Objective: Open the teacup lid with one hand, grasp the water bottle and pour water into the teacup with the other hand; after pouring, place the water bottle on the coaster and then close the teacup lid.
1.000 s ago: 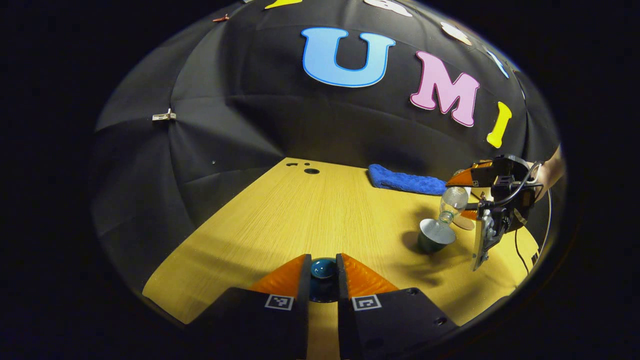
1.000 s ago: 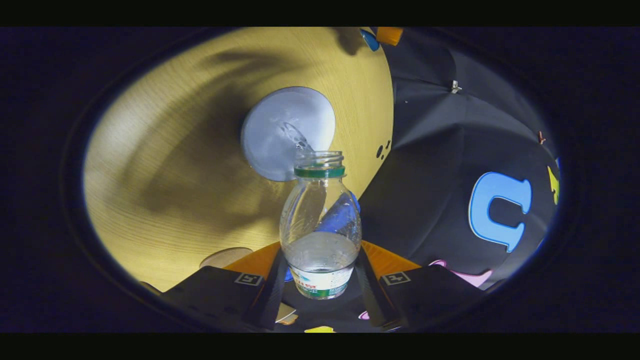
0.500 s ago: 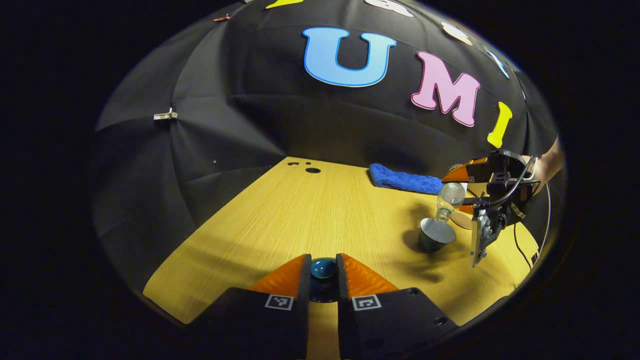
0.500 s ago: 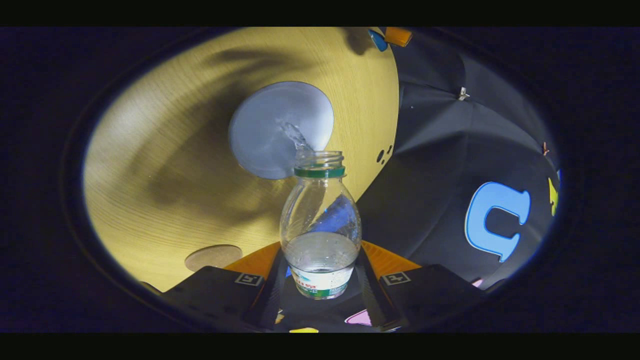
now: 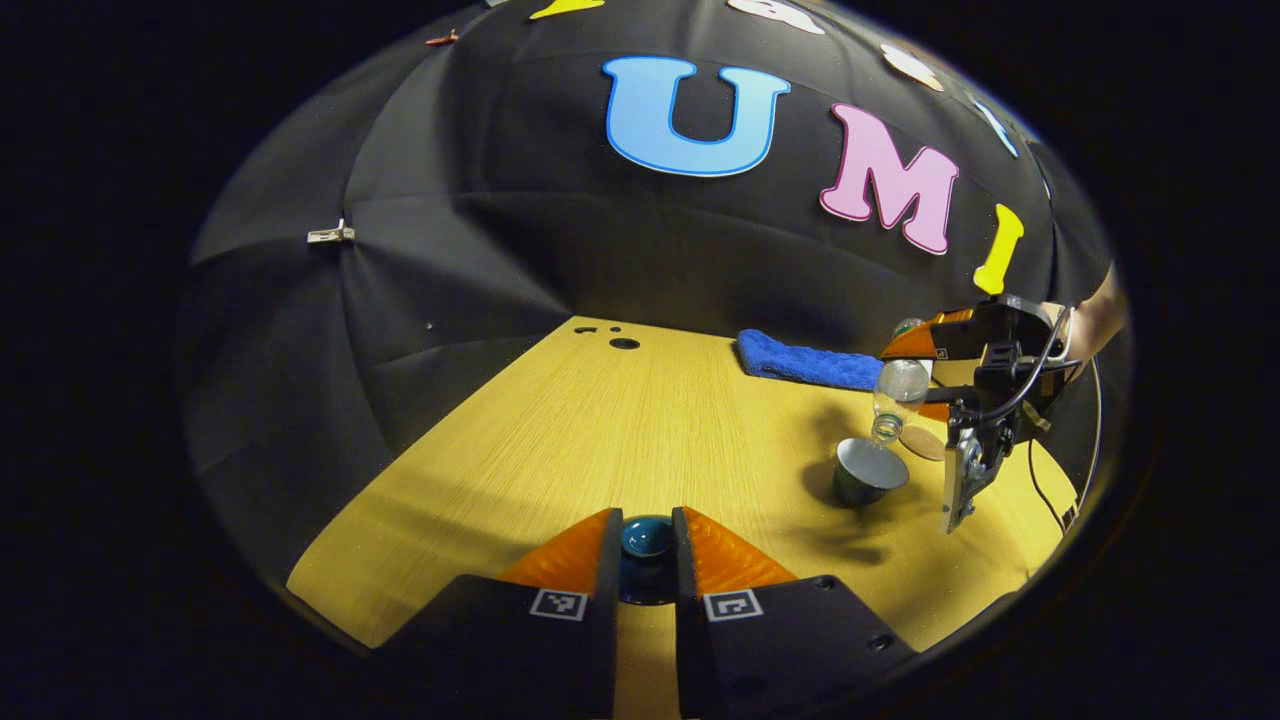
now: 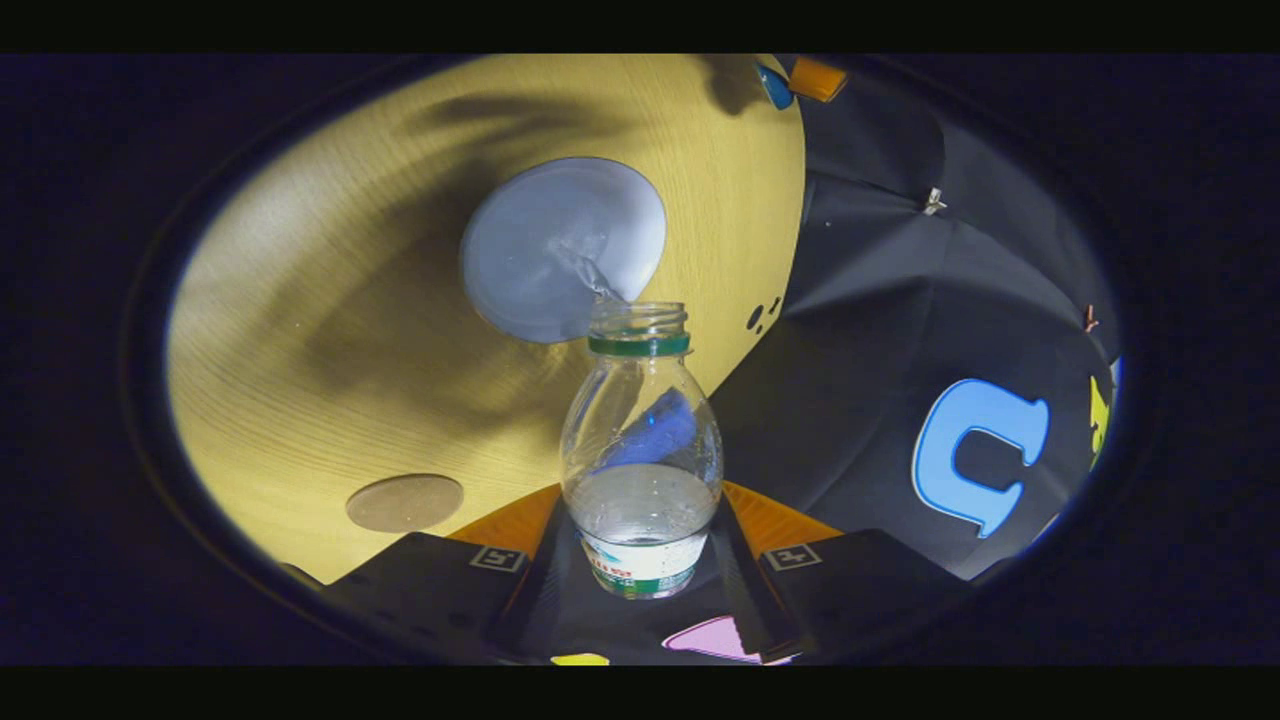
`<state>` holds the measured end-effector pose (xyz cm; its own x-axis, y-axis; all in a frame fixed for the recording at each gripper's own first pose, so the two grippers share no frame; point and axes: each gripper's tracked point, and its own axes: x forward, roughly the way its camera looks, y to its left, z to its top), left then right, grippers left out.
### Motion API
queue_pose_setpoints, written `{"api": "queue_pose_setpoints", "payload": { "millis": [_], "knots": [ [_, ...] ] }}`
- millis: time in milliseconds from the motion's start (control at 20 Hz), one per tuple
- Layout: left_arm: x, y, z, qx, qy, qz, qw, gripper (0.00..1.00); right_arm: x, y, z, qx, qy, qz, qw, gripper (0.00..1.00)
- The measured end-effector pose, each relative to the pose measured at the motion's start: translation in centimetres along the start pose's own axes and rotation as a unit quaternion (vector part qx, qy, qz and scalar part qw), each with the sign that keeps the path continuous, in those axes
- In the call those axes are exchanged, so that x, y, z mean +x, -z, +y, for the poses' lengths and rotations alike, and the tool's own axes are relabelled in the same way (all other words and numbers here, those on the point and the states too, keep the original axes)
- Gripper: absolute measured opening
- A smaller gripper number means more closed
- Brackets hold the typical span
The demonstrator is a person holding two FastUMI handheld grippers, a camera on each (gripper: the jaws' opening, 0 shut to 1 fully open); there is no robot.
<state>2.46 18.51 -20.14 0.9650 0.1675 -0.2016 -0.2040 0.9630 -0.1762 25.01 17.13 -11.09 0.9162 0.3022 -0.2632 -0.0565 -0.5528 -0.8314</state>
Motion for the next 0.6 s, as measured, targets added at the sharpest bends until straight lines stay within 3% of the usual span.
{"api": "queue_pose_setpoints", "payload": {
  "millis": [200,250,600],
  "knots": [
    [-0.2,0.0,-0.2,0.002,0.000,-0.001,1.000,0.24,-0.1,0.2,-0.8,-0.012,0.012,0.004,1.000,0.71],
    [-0.2,0.0,-0.3,0.003,0.000,-0.002,1.000,0.28,-0.1,0.1,-1.1,-0.017,0.016,0.004,1.000,0.71],
    [-0.6,-0.1,-0.7,0.005,-0.003,-0.006,1.000,0.28,-0.3,0.2,-1.7,-0.031,0.027,0.001,0.999,0.71]
  ]
}}
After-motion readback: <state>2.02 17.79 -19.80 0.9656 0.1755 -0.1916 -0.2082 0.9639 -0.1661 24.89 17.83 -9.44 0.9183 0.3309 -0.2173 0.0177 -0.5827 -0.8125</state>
